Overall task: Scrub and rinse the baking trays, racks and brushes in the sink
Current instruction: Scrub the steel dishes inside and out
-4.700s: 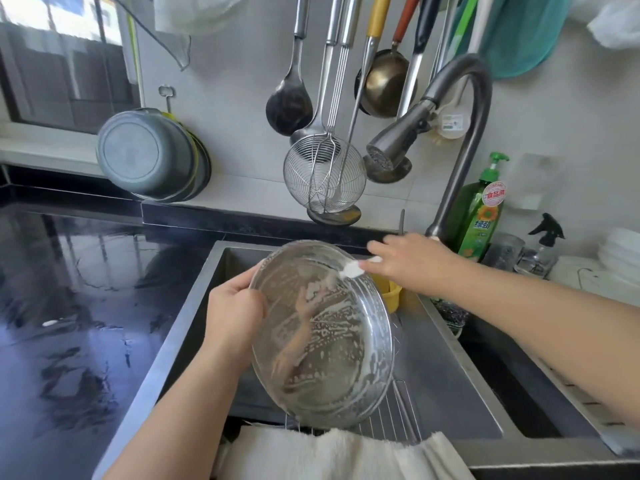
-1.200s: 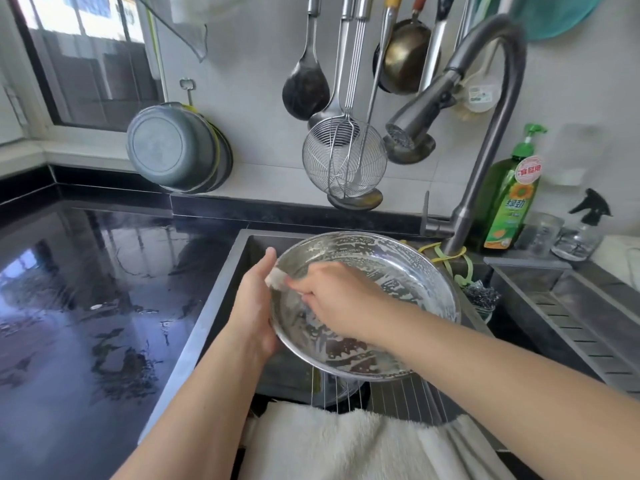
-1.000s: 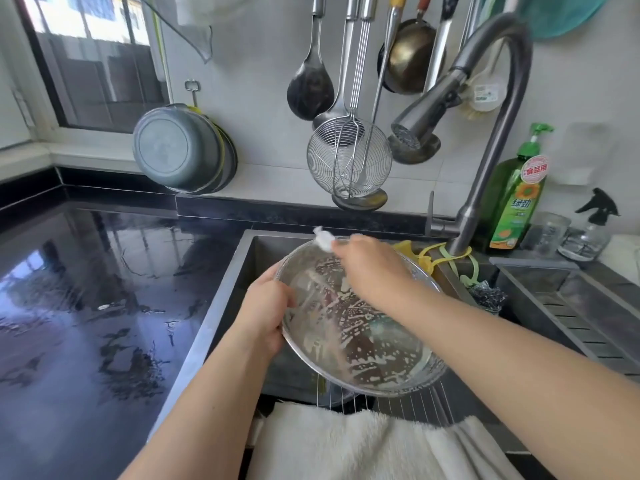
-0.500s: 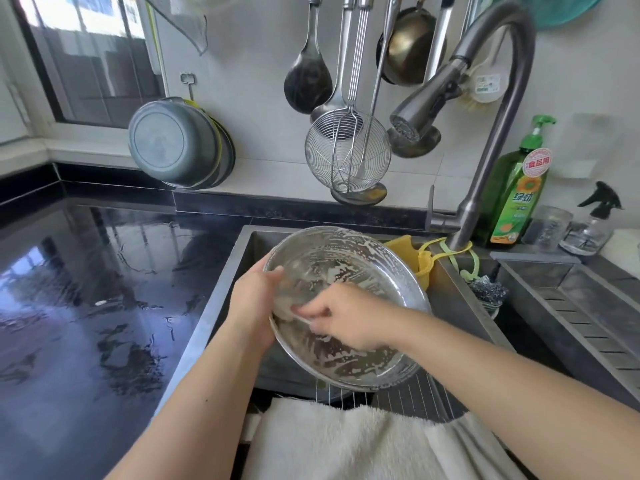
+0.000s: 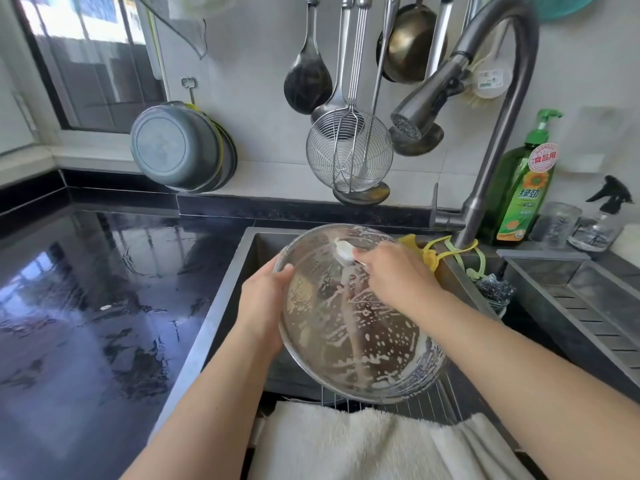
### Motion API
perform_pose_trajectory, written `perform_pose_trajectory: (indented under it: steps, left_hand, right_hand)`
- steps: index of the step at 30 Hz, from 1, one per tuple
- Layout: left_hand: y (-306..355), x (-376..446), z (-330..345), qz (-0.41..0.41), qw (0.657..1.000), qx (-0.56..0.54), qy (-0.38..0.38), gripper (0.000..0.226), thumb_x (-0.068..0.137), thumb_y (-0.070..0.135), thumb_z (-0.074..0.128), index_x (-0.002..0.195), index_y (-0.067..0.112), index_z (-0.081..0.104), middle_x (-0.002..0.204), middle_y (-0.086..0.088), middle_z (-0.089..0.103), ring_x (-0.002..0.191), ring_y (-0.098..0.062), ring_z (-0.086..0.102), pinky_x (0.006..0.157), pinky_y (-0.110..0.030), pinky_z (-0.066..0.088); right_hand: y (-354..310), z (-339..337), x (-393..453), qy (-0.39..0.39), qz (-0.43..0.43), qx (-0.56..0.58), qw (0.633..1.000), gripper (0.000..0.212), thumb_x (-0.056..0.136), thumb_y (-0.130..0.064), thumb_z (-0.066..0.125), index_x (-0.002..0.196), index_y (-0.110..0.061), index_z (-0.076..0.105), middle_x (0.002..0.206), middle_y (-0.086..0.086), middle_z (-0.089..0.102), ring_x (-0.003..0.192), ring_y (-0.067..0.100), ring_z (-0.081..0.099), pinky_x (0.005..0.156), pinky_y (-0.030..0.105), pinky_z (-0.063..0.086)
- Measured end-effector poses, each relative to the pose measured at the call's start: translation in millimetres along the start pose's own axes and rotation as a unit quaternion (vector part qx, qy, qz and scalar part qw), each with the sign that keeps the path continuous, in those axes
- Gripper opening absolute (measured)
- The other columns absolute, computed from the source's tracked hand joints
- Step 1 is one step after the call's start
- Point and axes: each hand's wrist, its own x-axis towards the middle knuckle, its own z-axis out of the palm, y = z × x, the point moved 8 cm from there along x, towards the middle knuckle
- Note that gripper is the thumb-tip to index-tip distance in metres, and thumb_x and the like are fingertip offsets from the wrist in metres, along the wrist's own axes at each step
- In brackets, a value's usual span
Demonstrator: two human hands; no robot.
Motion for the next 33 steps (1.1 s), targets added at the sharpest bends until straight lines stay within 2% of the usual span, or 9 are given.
perform_pose_trajectory:
  steps: [2, 5, 7, 11, 16, 20, 25, 29, 33]
  left_hand:
    - [-0.5, 1.6, -1.8, 0.007, 1.000, 0.007, 0.010, 0.040, 0.105, 0.009, 0.042, 0.124, 0.021, 0.075, 0.120, -0.016, 0.075, 0.111, -0.039, 0.072, 0.102, -0.061, 0.053]
    - [0.6, 5.1, -9.6, 0.007, 0.999, -0.010, 0.031, 0.040, 0.105, 0.007, 0.042, 0.124, 0.021, 0.075, 0.117, -0.017, 0.076, 0.106, -0.040, 0.074, 0.094, -0.060, 0.058]
    - [2.3, 4.8, -9.7, 0.006, 0.999, -0.017, 0.028, 0.040, 0.106, 0.006, 0.041, 0.127, 0.019, 0.073, 0.117, -0.016, 0.076, 0.104, -0.037, 0.075, 0.086, -0.052, 0.061]
    - [1.2, 0.7, -4.2, 0.010, 1.000, 0.003, 0.011, 0.040, 0.106, 0.007, 0.042, 0.128, 0.020, 0.073, 0.120, -0.011, 0.076, 0.111, -0.033, 0.073, 0.101, -0.052, 0.055]
    - [4.9, 1.7, -10.6, 0.020, 0.999, 0.014, 0.034, 0.039, 0.097, 0.013, 0.052, 0.124, 0.028, 0.075, 0.120, -0.011, 0.076, 0.112, -0.037, 0.072, 0.103, -0.062, 0.052]
    - [5.1, 2.6, -10.9, 0.020, 0.999, 0.005, 0.035, 0.042, 0.092, 0.020, 0.054, 0.128, 0.030, 0.073, 0.124, -0.008, 0.075, 0.116, -0.035, 0.070, 0.106, -0.059, 0.050]
    - [5.7, 7.1, -14.2, 0.029, 0.999, 0.017, 0.040, 0.042, 0.093, 0.019, 0.055, 0.130, 0.031, 0.072, 0.123, -0.008, 0.075, 0.116, -0.035, 0.071, 0.106, -0.059, 0.051]
    - [0.1, 6.2, -17.7, 0.024, 0.998, 0.006, 0.052, 0.039, 0.103, 0.011, 0.048, 0.129, 0.025, 0.072, 0.121, -0.010, 0.076, 0.112, -0.035, 0.073, 0.104, -0.058, 0.053]
    - [4.0, 6.6, -20.3, 0.030, 0.997, 0.012, 0.068, 0.038, 0.094, 0.018, 0.056, 0.124, 0.032, 0.075, 0.118, -0.008, 0.077, 0.112, -0.036, 0.072, 0.100, -0.057, 0.055]
  right_hand:
    - [-5.1, 5.2, -8.8, -0.025, -0.001, 0.036, 0.999, 0.048, 0.105, -0.016, 0.051, 0.144, -0.043, 0.050, 0.106, -0.003, 0.057, 0.075, 0.014, 0.059, 0.059, 0.031, 0.054]
    - [-68.2, 18.5, -68.9, -0.107, -0.170, 0.118, 0.973, 0.047, 0.107, -0.018, 0.047, 0.143, -0.048, 0.049, 0.088, -0.015, 0.044, 0.077, 0.011, 0.052, 0.065, 0.032, 0.051]
    - [-59.8, 14.6, -63.9, -0.086, -0.207, 0.081, 0.971, 0.046, 0.107, -0.020, 0.046, 0.144, -0.048, 0.047, 0.087, -0.011, 0.045, 0.075, 0.013, 0.055, 0.065, 0.033, 0.054]
    - [17.3, 6.8, -12.4, -0.033, -0.024, 0.026, 0.999, 0.044, 0.106, -0.024, 0.048, 0.144, -0.046, 0.048, 0.097, -0.005, 0.052, 0.066, 0.006, 0.049, 0.056, 0.027, 0.053]
    - [-46.8, 32.0, -80.8, -0.130, -0.189, 0.124, 0.965, 0.046, 0.106, -0.023, 0.049, 0.144, -0.050, 0.047, 0.087, -0.011, 0.046, 0.071, 0.008, 0.050, 0.058, 0.026, 0.046]
    - [24.8, 19.1, -36.2, -0.046, -0.029, 0.066, 0.996, 0.038, 0.105, -0.032, 0.046, 0.139, -0.046, 0.053, 0.094, -0.015, 0.050, 0.069, 0.014, 0.061, 0.059, 0.034, 0.058]
    - [-54.1, 29.8, -99.9, -0.147, -0.255, 0.105, 0.950, 0.035, 0.103, -0.030, 0.038, 0.131, -0.043, 0.055, 0.102, -0.010, 0.052, 0.078, 0.015, 0.054, 0.066, 0.032, 0.049]
    - [11.3, -4.0, -57.5, -0.055, -0.065, 0.064, 0.994, 0.018, 0.103, -0.047, 0.042, 0.086, -0.041, 0.046, 0.076, -0.007, 0.056, 0.049, 0.006, 0.044, 0.044, 0.018, 0.042]
    - [-18.6, 23.6, -111.1, -0.199, -0.146, 0.069, 0.967, 0.010, 0.107, -0.036, 0.044, 0.099, -0.035, 0.050, 0.082, -0.008, 0.052, 0.061, 0.010, 0.051, 0.055, 0.031, 0.052]
